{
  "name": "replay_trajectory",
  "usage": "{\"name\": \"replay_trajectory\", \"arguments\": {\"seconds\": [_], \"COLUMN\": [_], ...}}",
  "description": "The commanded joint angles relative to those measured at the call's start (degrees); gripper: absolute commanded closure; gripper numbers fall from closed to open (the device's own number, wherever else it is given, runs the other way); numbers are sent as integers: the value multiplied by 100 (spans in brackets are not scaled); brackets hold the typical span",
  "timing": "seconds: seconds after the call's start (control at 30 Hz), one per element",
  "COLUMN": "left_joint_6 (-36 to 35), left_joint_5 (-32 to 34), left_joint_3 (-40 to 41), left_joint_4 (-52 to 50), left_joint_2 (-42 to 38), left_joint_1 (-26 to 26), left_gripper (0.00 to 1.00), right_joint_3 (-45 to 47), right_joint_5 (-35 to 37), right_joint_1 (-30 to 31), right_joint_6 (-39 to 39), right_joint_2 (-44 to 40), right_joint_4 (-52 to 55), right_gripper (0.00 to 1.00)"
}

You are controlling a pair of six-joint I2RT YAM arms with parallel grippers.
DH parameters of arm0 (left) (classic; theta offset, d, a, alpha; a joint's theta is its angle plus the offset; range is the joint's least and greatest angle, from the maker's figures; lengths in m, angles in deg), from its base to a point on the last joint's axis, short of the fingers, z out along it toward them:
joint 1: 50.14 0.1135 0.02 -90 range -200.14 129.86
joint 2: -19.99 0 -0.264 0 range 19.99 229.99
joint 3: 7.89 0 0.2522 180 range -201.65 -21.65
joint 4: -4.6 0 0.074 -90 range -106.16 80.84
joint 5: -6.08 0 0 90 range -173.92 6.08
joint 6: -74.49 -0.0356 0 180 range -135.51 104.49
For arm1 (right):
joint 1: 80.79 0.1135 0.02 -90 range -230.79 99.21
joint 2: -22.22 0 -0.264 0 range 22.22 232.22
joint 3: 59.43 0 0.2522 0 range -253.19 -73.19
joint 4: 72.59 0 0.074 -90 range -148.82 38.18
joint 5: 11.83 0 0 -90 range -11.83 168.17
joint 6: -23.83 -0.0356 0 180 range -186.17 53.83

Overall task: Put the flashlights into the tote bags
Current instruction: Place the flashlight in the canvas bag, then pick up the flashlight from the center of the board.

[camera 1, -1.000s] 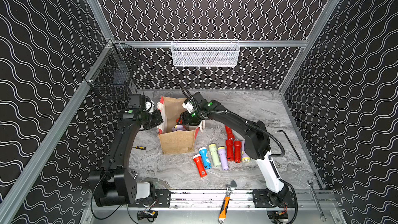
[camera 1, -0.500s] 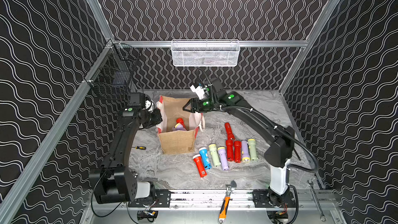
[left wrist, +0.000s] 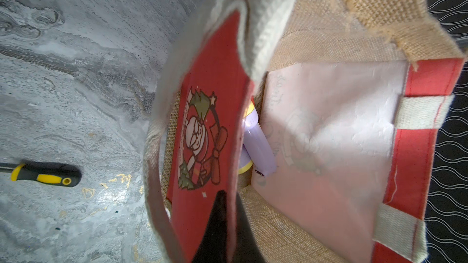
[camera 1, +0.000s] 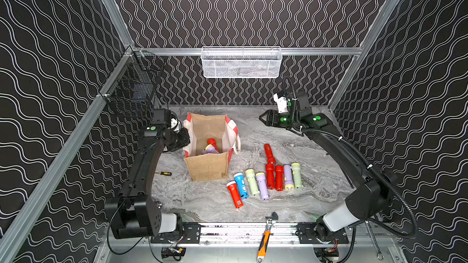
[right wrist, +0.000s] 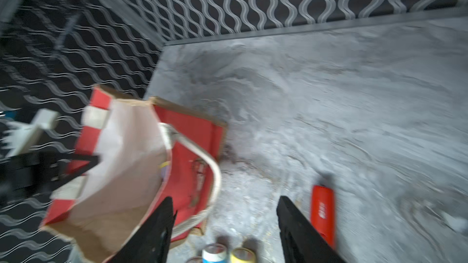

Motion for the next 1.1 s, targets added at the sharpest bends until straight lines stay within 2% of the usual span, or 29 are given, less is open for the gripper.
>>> {"name": "replay_trajectory", "arguments": {"seconds": [0.0,0.3,0.43,0.83,1.07], "left_joint_6": [1,-51,-55,-48,-113], "left_joint_5": [47,162,198,138,176], "left_joint_3": [-84,-150,-164,-95,-100], "left_joint_4": [4,-119,-132,-17,-53], "left_joint_2": [25,-1,-3,21,16], "left_joint_1": [-4,-8,-10,-1,-6], "left_gripper": [100,100,100,100,100], "right_joint_3": [276,656,767,1393,1200], "right_joint_5": [493,997,1208,761,988], "right_joint_1": [-173,-276,-283,-205,95], "right_joint_6": [179,263,252,-82,-44], "right_joint_2": [-63,568,823,1192,1575], "right_joint_4": [224,662,712,301,360], "right_gripper": [34,34,29,24,24]}}
